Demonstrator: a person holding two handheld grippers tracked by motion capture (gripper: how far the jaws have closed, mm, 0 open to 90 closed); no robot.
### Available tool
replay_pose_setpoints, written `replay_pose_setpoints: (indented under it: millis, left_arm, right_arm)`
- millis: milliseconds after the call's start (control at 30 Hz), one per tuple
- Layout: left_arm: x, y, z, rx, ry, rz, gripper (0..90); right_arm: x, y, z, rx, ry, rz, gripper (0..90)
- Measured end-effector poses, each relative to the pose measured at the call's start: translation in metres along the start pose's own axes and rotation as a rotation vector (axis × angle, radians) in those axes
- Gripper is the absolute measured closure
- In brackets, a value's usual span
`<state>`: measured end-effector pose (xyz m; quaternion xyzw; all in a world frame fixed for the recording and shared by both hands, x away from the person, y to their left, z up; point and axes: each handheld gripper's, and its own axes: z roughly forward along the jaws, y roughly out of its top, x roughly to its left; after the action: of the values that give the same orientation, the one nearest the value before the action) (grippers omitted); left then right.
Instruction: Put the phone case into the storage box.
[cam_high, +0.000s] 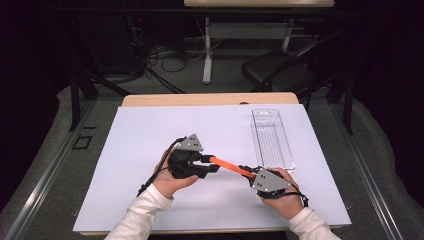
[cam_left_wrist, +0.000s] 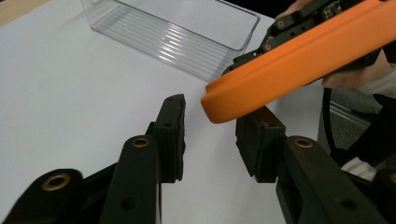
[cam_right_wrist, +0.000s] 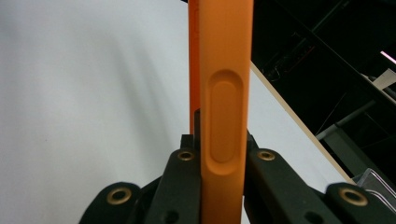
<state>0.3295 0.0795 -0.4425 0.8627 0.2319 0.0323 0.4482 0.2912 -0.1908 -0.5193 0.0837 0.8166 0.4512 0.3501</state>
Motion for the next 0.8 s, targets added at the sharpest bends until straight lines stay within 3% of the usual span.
replay_pose_setpoints:
  millis: [800]
  left_arm:
    - [-0.0038,-0.0002,-0.0001,-0.042,0.012,0.011,72.2]
  right_arm:
    - [0.0017,0.0009,0.0007,-0.004,0.007,0.003,86.9]
